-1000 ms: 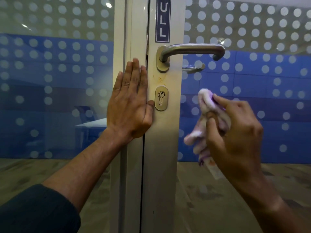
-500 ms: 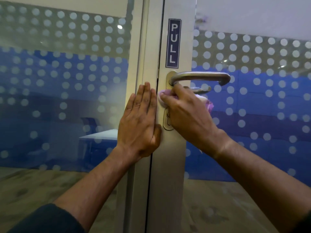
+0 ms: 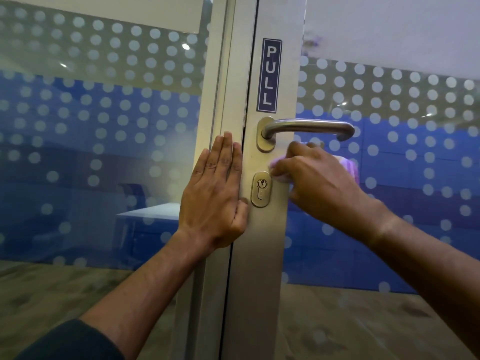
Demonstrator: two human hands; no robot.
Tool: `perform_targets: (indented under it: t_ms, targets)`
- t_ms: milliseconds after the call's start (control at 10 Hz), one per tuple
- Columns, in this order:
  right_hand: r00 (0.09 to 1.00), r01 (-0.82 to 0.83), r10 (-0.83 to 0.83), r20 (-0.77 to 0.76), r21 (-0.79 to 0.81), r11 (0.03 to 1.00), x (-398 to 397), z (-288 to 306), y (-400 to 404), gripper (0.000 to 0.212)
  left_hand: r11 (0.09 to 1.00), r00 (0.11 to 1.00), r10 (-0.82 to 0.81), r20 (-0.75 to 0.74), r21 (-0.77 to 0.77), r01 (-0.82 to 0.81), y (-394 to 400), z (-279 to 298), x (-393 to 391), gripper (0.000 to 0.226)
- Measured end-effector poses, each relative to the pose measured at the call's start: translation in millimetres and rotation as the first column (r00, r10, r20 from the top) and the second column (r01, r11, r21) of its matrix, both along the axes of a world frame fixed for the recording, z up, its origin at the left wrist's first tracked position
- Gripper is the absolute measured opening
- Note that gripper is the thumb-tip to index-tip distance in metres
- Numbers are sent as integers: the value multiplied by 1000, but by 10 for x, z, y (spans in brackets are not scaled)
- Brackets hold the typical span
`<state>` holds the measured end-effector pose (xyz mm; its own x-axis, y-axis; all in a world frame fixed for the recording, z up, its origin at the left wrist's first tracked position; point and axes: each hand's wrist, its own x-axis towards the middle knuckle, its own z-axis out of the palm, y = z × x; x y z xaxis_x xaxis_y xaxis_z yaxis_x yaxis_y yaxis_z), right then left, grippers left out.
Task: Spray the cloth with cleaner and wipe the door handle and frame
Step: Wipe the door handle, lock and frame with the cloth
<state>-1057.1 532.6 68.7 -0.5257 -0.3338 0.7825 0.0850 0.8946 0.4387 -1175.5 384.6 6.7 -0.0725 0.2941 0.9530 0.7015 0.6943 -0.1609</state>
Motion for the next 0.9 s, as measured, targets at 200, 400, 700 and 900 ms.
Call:
perform_targets:
  t_ms: [200, 400, 700, 900]
  targets:
    - [973, -202, 171, -153, -215, 956, 396, 34, 165, 23, 1000, 1000, 8, 9, -4, -8, -11, 2, 20, 94]
    - [941, -231, 166, -294, -203, 952, 343, -127, 123, 19, 1000, 1000, 8, 8, -2, -8, 1, -5, 23, 94]
    - [872, -395, 226, -434, -349, 850, 234, -139, 102, 59, 1000, 1000, 8, 4, 2, -8, 4, -8, 12, 95]
    - [876, -480, 393, -280, -434, 762, 281, -187, 159, 64, 1000, 1000, 7, -7, 9, -7, 5, -10, 0, 94]
